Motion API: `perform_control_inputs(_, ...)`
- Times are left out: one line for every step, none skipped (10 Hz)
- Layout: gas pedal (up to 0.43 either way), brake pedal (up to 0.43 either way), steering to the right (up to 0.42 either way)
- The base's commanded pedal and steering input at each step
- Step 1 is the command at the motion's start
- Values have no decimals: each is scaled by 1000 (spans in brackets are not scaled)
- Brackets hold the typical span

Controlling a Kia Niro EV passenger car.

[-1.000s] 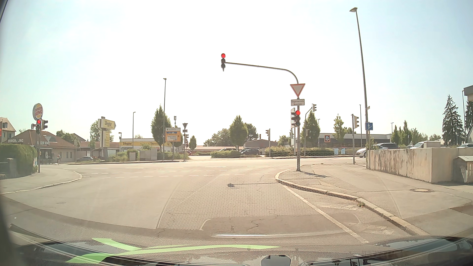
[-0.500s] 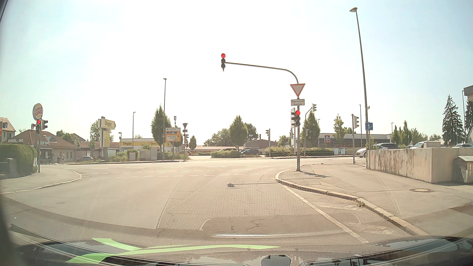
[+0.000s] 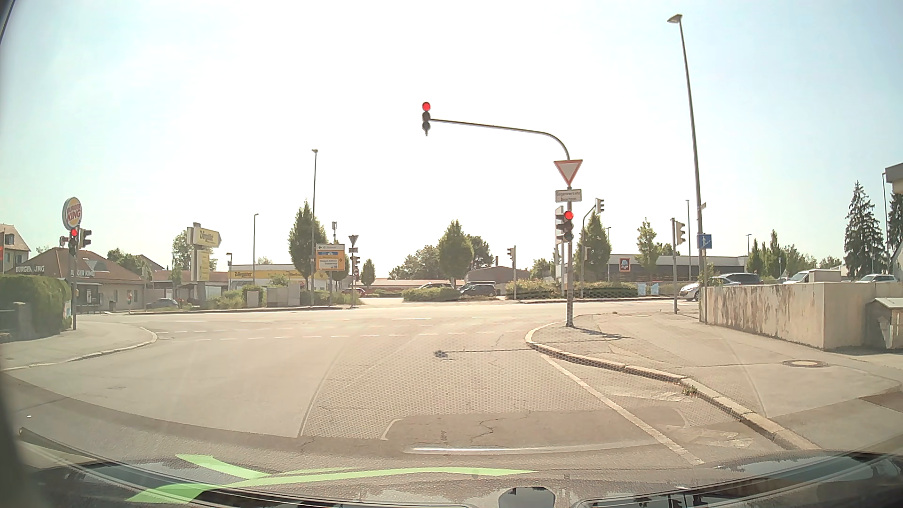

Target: Follow the waypoints while adhering to traffic rules and regulations

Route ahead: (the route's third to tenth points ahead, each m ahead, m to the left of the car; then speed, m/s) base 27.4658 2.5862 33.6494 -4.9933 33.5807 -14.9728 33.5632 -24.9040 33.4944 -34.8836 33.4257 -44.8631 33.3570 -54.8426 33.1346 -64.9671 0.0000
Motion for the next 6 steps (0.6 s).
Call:
perform_control_inputs(0,305,-15)
perform_control_inputs(0,305,-15)
perform_control_inputs(0,305,-15)
perform_control_inputs(0,305,-15)
perform_control_inputs(0,305,-15)
perform_control_inputs(0,305,-16)
